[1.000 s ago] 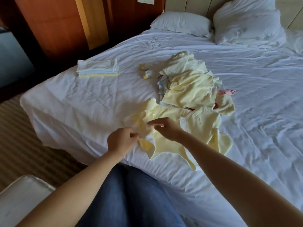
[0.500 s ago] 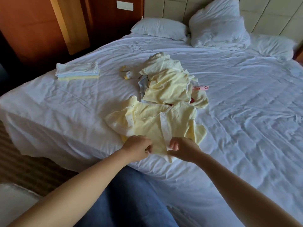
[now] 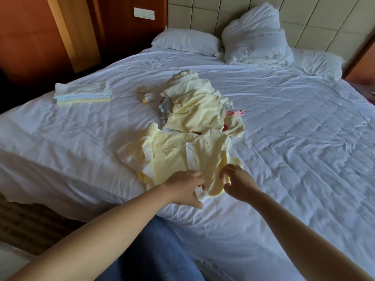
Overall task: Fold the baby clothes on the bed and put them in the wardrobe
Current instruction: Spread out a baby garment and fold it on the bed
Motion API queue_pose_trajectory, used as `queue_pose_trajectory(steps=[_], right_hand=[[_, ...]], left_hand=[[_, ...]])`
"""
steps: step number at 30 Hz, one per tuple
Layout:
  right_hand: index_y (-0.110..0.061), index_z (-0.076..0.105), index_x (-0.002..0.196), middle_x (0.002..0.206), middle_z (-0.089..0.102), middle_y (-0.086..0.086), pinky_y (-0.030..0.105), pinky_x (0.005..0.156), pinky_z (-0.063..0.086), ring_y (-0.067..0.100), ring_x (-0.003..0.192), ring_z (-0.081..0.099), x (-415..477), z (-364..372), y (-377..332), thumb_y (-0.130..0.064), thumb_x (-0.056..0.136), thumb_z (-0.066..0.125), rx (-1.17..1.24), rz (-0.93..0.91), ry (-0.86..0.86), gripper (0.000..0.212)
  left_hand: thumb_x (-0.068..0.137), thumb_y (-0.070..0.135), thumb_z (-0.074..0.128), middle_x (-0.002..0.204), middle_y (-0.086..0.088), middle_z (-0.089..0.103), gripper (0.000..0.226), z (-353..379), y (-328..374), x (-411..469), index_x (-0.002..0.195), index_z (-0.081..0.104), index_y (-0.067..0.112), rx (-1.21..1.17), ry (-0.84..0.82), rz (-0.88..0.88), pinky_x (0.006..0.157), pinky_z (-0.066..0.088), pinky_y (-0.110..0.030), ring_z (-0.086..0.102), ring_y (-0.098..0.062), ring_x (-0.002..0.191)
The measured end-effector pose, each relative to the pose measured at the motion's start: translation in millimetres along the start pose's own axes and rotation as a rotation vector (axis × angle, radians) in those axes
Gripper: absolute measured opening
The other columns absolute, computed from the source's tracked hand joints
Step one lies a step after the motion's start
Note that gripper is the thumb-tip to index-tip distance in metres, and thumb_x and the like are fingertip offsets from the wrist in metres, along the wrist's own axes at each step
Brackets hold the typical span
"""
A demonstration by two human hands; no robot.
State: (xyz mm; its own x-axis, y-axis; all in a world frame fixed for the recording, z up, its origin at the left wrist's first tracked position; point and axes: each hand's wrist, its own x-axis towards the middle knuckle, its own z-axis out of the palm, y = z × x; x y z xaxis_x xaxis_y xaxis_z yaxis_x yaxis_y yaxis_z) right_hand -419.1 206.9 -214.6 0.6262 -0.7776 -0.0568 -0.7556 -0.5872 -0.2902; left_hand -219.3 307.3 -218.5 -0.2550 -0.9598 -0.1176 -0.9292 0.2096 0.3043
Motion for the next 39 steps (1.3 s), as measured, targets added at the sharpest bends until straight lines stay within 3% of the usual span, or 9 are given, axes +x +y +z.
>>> queue_pose_trajectory(steps=[5,9,13,19,24,28,32,34,39], right_hand=[[-0.036,0.054,0.128,0.138,0.049,-0.019,0.022,0.082,0.037,0.009,0.124,0.049,-1.7,-2.0,14.6,-0.011,0.081,0.057,-0.083,-0.015,-0.136,0.053],[-0.036,0.059,0.119,0.135,0.051,-0.021,0.028,0.09,0.044,0.008,0.127,0.042,4.0,-2.2,18.2,-0.016,0.08,0.06,-0.126,-0.079,-0.143,0.043],[-0.03,0.057,0.118,0.119,0.057,-0.019,0.026,0.086,0.039,0.012,0.113,0.048,10.2,-3.2,21.2,-0.02,0.079,0.062,-0.232,-0.148,-0.094,0.04],[-0.023,0.059,0.103,0.113,0.056,-0.008,0.029,0.073,0.045,0.02,0.104,0.057,11.3,-15.2,21.7,-0.015,0.08,0.059,-0.424,-0.243,-0.102,0.024],[-0.023,0.048,0.128,0.127,0.058,-0.002,0.027,0.076,0.04,0.024,0.111,0.061,-4.0,-26.9,29.9,-0.016,0.088,0.051,-0.583,-0.053,-0.121,0.041],[-0.018,0.05,0.125,0.113,0.062,0.0,0.027,0.071,0.041,0.024,0.101,0.064,-21.2,-26.4,32.4,-0.014,0.087,0.054,-0.667,0.089,-0.119,0.038],[-0.02,0.054,0.123,0.119,0.063,-0.003,0.026,0.078,0.044,0.019,0.106,0.065,-32.3,-28.2,27.5,-0.024,0.083,0.068,-0.64,0.32,-0.463,0.042],[-0.019,0.055,0.121,0.114,0.064,-0.005,0.025,0.079,0.047,0.018,0.099,0.068,-33.6,-34.0,25.0,-0.025,0.084,0.066,-0.586,0.365,-0.531,0.039],[-0.019,0.059,0.097,0.098,0.064,-0.002,0.027,0.067,0.041,0.02,0.087,0.062,-9.7,-44.4,14.1,-0.023,0.085,0.051,-0.53,0.212,-0.167,0.015]], left_hand=[[0.078,0.049,0.066,0.115,0.007,0.047,0.037,24.1,12.3,20.7,0.108,0.06,0.026,0.127,0.101,0.026,0.092,0.029,-0.028,0.039,-0.015,0.113],[0.082,0.033,0.057,0.103,0.005,0.056,0.02,21.7,12.0,26.6,0.097,0.065,0.023,0.02,0.138,-0.033,0.081,0.039,-0.028,0.051,-0.018,0.104],[0.082,0.03,0.055,0.085,0.005,0.059,0.009,9.7,12.3,29.0,0.079,0.051,0.023,-0.236,0.178,-0.161,0.064,0.043,-0.031,0.056,-0.019,0.083],[0.081,0.03,0.058,0.086,0.008,0.058,0.007,-1.9,8.1,30.0,0.083,0.053,0.025,-0.147,0.142,-0.126,0.071,0.048,-0.03,0.054,-0.015,0.081],[0.08,0.032,0.057,0.089,0.006,0.059,0.009,2.4,12.4,34.1,0.085,0.057,0.024,-0.059,0.066,-0.118,0.069,0.045,-0.028,0.053,-0.015,0.082],[0.081,0.034,0.057,0.088,0.009,0.051,0.007,6.1,16.6,33.7,0.083,0.054,0.027,-0.048,0.036,-0.112,0.065,0.036,-0.025,0.049,-0.012,0.08],[0.083,0.035,0.056,0.075,0.017,0.048,0.015,8.2,19.0,31.6,0.072,0.046,0.032,-0.031,0.018,-0.063,0.062,0.03,-0.021,0.046,-0.008,0.086],[0.084,0.039,0.053,0.073,0.016,0.051,0.019,8.1,19.8,29.7,0.068,0.046,0.031,-0.048,0.011,-0.056,0.062,0.033,-0.02,0.049,-0.008,0.087],[0.088,0.035,0.052,0.077,0.008,0.063,0.02,4.5,9.8,32.7,0.071,0.055,0.026,-0.192,0.173,-0.18,0.061,0.047,-0.029,0.059,-0.012,0.073]])
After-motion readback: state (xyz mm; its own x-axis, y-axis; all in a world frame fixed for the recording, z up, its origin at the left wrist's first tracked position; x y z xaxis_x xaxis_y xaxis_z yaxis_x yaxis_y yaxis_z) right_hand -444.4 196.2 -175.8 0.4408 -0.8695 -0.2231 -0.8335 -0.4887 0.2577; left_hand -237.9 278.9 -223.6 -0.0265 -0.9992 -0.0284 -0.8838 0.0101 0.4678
